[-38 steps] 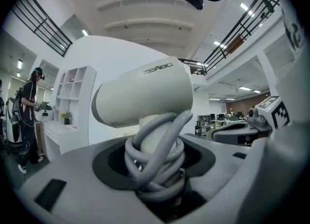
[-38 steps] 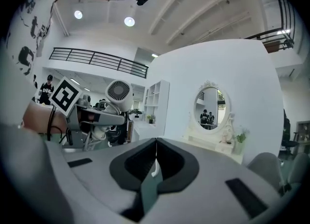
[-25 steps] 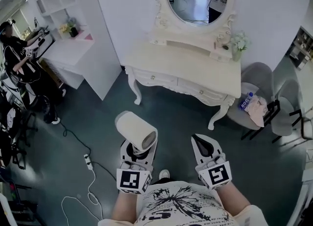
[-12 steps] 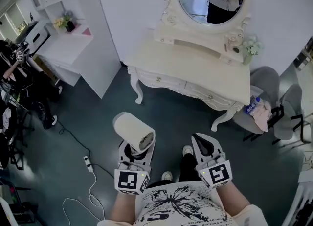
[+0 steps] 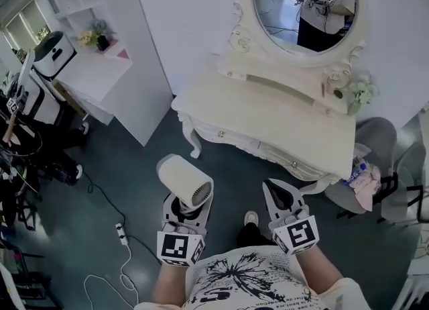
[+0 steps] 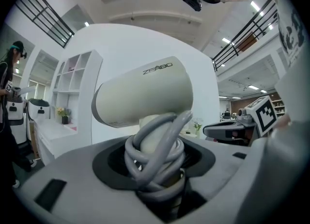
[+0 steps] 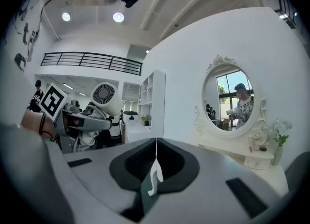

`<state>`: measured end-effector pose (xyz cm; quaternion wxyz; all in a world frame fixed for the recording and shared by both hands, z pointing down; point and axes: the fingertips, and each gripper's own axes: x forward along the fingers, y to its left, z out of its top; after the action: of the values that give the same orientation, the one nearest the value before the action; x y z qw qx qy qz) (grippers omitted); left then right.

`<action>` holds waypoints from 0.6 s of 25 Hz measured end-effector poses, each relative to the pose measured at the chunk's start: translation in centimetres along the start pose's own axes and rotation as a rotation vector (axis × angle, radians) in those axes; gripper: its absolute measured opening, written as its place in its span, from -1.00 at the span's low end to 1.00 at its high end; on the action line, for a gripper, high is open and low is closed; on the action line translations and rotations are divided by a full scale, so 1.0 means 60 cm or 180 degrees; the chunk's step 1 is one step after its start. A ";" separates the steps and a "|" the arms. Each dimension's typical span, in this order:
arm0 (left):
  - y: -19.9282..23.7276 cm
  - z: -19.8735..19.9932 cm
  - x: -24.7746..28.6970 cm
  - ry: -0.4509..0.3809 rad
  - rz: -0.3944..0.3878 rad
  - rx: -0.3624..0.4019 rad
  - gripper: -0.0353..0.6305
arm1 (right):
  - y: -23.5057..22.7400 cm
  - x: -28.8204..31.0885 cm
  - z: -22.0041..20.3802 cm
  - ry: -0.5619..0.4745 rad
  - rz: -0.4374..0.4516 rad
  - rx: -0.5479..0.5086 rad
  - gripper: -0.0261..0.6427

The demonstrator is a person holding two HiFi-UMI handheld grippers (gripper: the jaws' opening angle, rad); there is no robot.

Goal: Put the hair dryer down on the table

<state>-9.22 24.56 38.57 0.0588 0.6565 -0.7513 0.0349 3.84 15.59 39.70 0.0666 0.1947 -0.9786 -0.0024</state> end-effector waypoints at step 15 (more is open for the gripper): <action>-0.074 0.040 0.370 0.0145 -0.0305 0.0139 -0.14 | -0.366 0.101 -0.006 0.0066 -0.0422 0.0110 -0.86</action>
<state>-7.86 1.83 39.08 0.0631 0.6918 -0.7165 0.0634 6.67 -7.01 40.17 0.0731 0.2601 -0.9627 0.0121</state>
